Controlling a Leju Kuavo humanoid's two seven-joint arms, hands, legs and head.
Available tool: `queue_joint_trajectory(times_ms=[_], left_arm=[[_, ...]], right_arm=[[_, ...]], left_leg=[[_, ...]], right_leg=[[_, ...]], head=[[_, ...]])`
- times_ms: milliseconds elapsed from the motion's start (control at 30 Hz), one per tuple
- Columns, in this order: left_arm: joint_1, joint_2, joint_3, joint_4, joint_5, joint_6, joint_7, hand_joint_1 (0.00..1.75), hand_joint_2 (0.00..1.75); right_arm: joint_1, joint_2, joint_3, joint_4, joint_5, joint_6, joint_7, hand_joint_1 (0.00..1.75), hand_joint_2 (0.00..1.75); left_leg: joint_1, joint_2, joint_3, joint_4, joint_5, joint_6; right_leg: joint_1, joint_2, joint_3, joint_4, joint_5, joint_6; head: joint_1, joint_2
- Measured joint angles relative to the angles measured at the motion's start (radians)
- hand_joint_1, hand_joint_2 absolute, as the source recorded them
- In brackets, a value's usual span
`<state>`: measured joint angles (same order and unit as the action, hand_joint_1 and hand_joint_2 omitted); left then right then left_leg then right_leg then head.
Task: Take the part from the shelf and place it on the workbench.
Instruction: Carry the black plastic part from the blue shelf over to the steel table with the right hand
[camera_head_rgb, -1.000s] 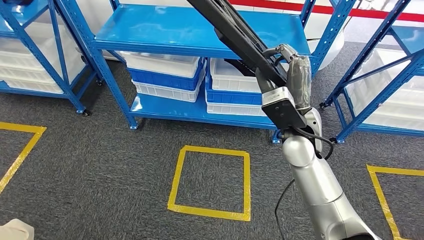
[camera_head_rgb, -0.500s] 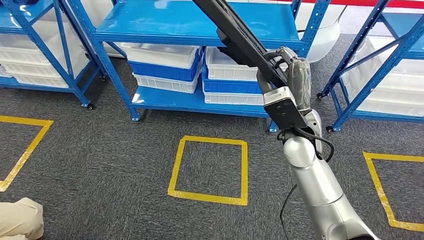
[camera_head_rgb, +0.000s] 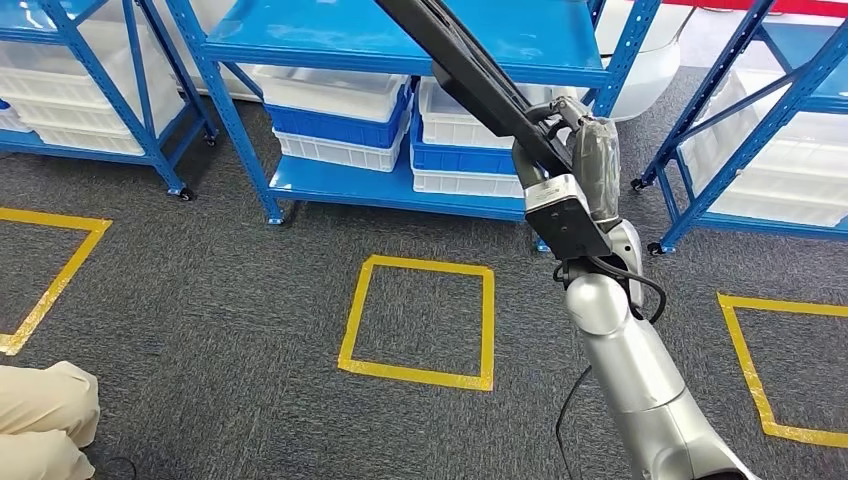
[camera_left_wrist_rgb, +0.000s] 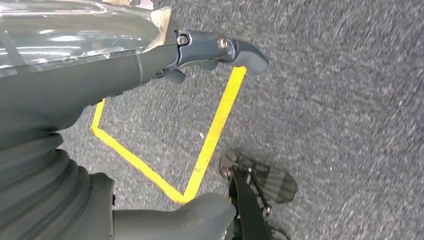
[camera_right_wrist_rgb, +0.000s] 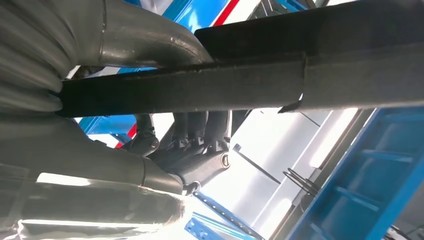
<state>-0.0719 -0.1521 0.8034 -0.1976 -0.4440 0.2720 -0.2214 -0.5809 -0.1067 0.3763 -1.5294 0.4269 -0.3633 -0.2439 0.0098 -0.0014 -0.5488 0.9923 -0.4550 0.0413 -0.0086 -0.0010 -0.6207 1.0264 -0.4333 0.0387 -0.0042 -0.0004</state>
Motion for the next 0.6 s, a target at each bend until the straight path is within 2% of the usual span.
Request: queue_joint_trajectory(times_ms=[33,100,133,167,200,233,267,300,333,367,400,467,500,533,600], left_arm=[[-0.001,0.0,0.0,0.0,0.0,0.004,0.002,0.0,1.75],[-0.001,0.0,0.0,0.0,0.0,0.013,0.007,0.0,1.75],[-0.001,0.0,0.0,0.0,0.0,0.018,0.011,0.0,1.75],[-0.001,0.0,0.0,0.0,0.0,0.024,0.013,0.0,1.75],[-0.001,-0.001,0.001,0.0,0.001,0.031,0.016,0.0,1.75],[-0.001,-0.002,0.002,0.0,0.002,0.037,0.018,0.0,1.75],[-0.001,-0.004,0.002,0.0,0.004,0.043,0.019,0.0,1.75],[-0.001,-0.005,0.003,0.0,0.005,0.049,0.02,0.0,1.75],[-0.001,-0.006,0.004,0.0,0.006,0.052,0.021,0.0,1.75],[-0.001,-0.006,0.005,0.0,0.008,0.055,0.021,0.0,1.75],[-0.001,-0.007,0.006,0.0,0.009,0.058,0.021,0.0,1.75],[0.0,-0.008,0.011,0.0,0.012,0.065,0.019,0.0,1.75],[0.0,-0.008,0.013,0.0,0.012,0.071,0.016,0.0,1.75],[0.001,-0.008,0.016,0.0,0.013,0.076,0.012,0.0,1.75],[0.001,-0.009,0.023,0.0,0.014,0.083,0.006,0.0,1.75]], right_arm=[[0.003,-0.002,-0.001,0.0,-0.007,0.0,-0.001,1.75,1.75],[0.009,-0.004,-0.003,0.001,-0.017,0.001,-0.001,1.75,1.75],[0.013,-0.005,-0.003,0.002,-0.022,0.004,0.0,1.75,1.75],[0.016,-0.005,-0.003,0.002,-0.029,0.009,0.002,1.75,1.75],[0.018,-0.006,-0.003,0.003,-0.039,0.018,0.006,1.75,1.75],[0.017,-0.006,-0.004,0.004,-0.049,0.028,0.01,1.75,1.75],[0.013,-0.005,-0.004,0.006,-0.06,0.037,0.013,1.75,1.75],[0.008,-0.005,-0.004,0.008,-0.069,0.046,0.015,1.75,1.75],[0.003,-0.003,-0.005,0.01,-0.075,0.052,0.014,1.75,1.75],[-0.002,-0.002,-0.005,0.013,-0.08,0.056,0.013,1.75,1.75],[-0.006,0.0,-0.005,0.017,-0.083,0.059,0.012,1.75,1.75],[-0.012,0.004,-0.005,0.026,-0.086,0.062,0.006,1.75,1.75],[-0.015,0.007,-0.005,0.031,-0.086,0.063,0.002,1.75,1.75],[-0.017,0.01,-0.004,0.036,-0.087,0.063,-0.002,1.75,1.75],[-0.021,0.018,-0.004,0.045,-0.087,0.064,-0.01,1.75,1.75]], left_leg=[[0.002,0.004,-0.009,-0.007,0.013,0.008],[0.001,0.008,-0.033,-0.009,0.034,0.016],[0.0,0.009,-0.046,-0.008,0.044,0.016],[0.0,0.011,-0.06,-0.008,0.054,0.015],[0.0,0.011,-0.073,-0.007,0.065,0.013],[0.0,0.012,-0.085,-0.006,0.074,0.01],[0.001,0.012,-0.096,-0.004,0.083,0.006],[-0.001,0.012,-0.107,-0.001,0.092,0.001],[-0.002,0.012,-0.115,0.001,0.101,-0.005],[-0.003,0.011,-0.12,0.002,0.111,-0.01],[-0.004,0.011,-0.124,0.0,0.119,-0.016],[-0.001,0.009,-0.13,0.0,0.123,-0.026],[0.001,0.008,-0.138,0.012,0.104,-0.032],[0.003,0.005,-0.15,0.043,0.066,-0.037],[0.007,0.002,-0.188,0.164,-0.037,-0.047]], right_leg=[[0.001,0.001,-0.018,0.038,-0.032,-0.004],[-0.002,0.001,-0.063,0.166,-0.114,-0.013],[-0.003,0.001,-0.077,0.228,-0.14,-0.011],[-0.004,0.001,-0.079,0.266,-0.148,-0.004],[-0.006,0.001,-0.062,0.268,-0.137,0.007],[-0.007,0.001,-0.028,0.234,-0.114,0.018],[-0.009,0.001,0.02,0.169,-0.091,0.026],[-0.009,0.001,0.076,0.088,-0.081,0.027],[-0.006,0.001,0.116,0.023,-0.081,0.022],[-0.002,0.002,0.141,-0.023,-0.086,0.015],[0.003,0.003,0.147,-0.044,-0.092,0.007],[-0.003,0.002,0.13,-0.045,-0.083,-0.01],[-0.008,0.001,0.125,-0.046,-0.076,-0.023],[-0.013,-0.001,0.12,-0.047,-0.067,-0.037],[-0.013,-0.002,0.105,-0.047,-0.047,-0.055]], head=[[0.003,0.0],[0.008,0.0],[0.008,0.0],[0.008,0.0],[0.008,0.0],[0.008,0.0],[0.009,0.0],[0.009,0.0],[0.007,0.0],[0.007,0.0],[0.006,0.0],[0.005,0.0],[0.004,0.0],[0.002,0.0],[0.0,0.0]])
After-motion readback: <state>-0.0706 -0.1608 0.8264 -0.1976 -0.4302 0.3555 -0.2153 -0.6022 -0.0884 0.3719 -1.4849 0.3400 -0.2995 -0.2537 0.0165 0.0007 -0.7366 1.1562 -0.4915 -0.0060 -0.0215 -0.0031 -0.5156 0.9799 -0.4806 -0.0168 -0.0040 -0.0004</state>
